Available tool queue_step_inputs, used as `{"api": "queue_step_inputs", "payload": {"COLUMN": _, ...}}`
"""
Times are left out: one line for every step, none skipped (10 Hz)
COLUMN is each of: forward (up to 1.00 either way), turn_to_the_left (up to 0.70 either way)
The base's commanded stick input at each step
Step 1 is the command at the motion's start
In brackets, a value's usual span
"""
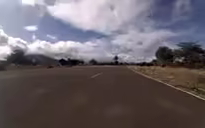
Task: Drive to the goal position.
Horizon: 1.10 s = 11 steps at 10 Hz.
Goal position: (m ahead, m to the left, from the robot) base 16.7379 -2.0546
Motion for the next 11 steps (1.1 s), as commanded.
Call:
{"api": "queue_step_inputs", "payload": {"forward": 0.70, "turn_to_the_left": 0.00}}
{"api": "queue_step_inputs", "payload": {"forward": 0.70, "turn_to_the_left": 0.00}}
{"api": "queue_step_inputs", "payload": {"forward": 0.70, "turn_to_the_left": 0.00}}
{"api": "queue_step_inputs", "payload": {"forward": 0.70, "turn_to_the_left": 0.00}}
{"api": "queue_step_inputs", "payload": {"forward": 0.70, "turn_to_the_left": 0.00}}
{"api": "queue_step_inputs", "payload": {"forward": 0.70, "turn_to_the_left": 0.00}}
{"api": "queue_step_inputs", "payload": {"forward": 0.70, "turn_to_the_left": 0.00}}
{"api": "queue_step_inputs", "payload": {"forward": 0.70, "turn_to_the_left": 0.00}}
{"api": "queue_step_inputs", "payload": {"forward": 0.70, "turn_to_the_left": 0.00}}
{"api": "queue_step_inputs", "payload": {"forward": 0.70, "turn_to_the_left": 0.00}}
{"api": "queue_step_inputs", "payload": {"forward": 0.70, "turn_to_the_left": 0.00}}
